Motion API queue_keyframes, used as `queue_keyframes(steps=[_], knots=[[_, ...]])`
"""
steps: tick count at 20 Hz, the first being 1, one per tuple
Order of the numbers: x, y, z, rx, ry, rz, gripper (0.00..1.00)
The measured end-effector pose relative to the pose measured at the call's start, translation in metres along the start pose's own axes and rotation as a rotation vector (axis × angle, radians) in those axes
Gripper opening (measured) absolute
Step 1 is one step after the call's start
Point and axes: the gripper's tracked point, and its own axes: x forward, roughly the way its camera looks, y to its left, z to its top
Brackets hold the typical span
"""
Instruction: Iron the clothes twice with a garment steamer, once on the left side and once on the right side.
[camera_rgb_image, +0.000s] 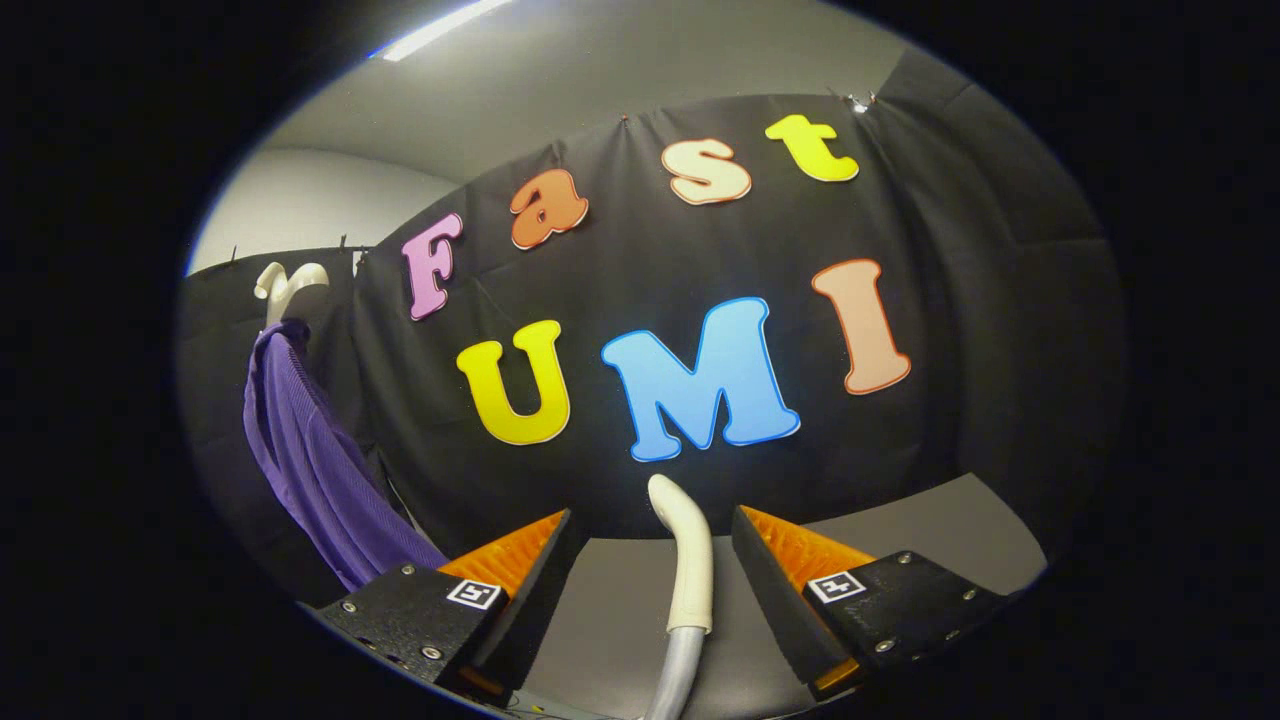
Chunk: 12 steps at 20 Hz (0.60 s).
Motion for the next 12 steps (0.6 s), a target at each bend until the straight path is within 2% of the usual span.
queue_keyframes(steps=[4, 9, 12], knots=[[0.039, -0.006, -0.021, 0.112, 0.115, 0.053, 0.95], [0.066, -0.021, -0.05, 0.162, 0.238, 0.06, 0.95], [0.078, -0.03, -0.064, 0.279, 0.292, 0.078, 0.95]])
